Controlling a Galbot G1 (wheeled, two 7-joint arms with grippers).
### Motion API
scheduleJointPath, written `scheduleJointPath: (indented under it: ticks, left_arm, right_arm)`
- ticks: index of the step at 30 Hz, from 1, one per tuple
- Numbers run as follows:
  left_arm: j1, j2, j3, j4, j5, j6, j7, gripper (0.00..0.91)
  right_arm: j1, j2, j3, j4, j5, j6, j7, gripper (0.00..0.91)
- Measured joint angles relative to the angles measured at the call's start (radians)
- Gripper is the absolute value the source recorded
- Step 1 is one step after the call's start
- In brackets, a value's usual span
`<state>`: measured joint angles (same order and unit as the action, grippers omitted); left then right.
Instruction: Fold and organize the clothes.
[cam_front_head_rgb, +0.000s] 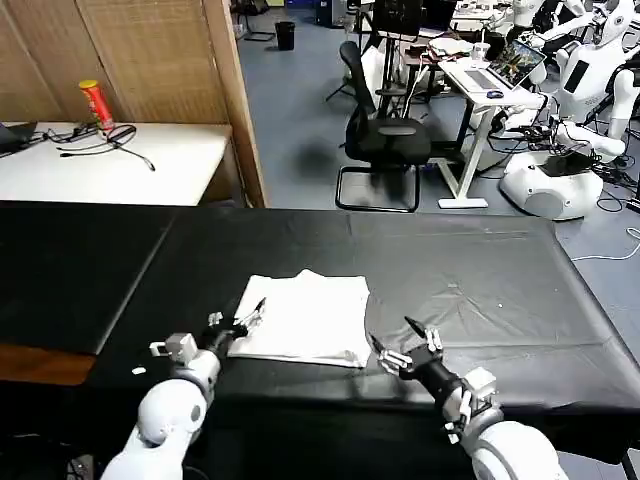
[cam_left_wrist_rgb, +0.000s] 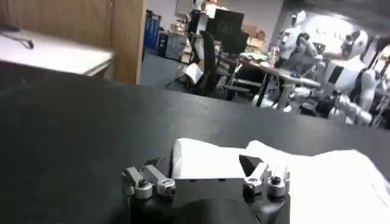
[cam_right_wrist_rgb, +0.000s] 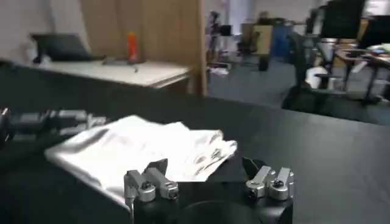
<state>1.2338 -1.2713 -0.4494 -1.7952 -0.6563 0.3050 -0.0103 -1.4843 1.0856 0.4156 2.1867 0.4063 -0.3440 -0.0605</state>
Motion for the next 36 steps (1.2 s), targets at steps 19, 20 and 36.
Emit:
scheduleJointPath:
  ticks: [19, 20, 36]
  left_arm:
    - [0.003, -0.010, -0.026, 0.052, -0.154, -0.011, 0.020, 0.029]
    - [0.003, -0.010, -0.027, 0.052, -0.161, -0.011, 0.019, 0.000]
    - [0.001, 0.044, -0.060, -0.006, -0.010, 0.017, -0.016, 0.000]
  right_arm:
    - [0.011, 0.020, 0.018, 0.007, -0.001, 0.003, -0.001, 0.878]
    - [0.013, 0.021, 0.018, 0.005, -0.001, 0.004, -0.002, 0.878]
    - [0.019, 0.038, 0.022, -0.009, -0.036, 0.015, 0.001, 0.878]
